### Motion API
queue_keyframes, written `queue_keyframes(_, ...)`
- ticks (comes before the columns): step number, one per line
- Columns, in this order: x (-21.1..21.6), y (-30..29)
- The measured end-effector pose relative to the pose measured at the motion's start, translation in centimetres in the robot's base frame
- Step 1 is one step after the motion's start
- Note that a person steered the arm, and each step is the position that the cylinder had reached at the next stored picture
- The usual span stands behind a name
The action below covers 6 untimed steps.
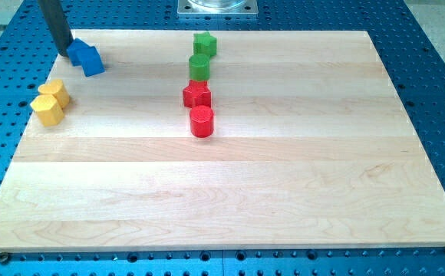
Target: Move the green circle into the green star
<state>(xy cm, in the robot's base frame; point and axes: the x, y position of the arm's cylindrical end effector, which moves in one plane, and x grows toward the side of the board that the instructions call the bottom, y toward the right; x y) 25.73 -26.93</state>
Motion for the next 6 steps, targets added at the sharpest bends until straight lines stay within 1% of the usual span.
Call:
queue_keyframes(1, 0.5, 2.7)
queue_keyframes(2, -1.9, 2.2)
queue_keyframes(3, -5.1, 9.6)
queue_keyframes(4, -5.1, 20.7)
queue_keyframes(5, -5.1, 26.1)
queue_keyframes(6, -3.0, 24.9)
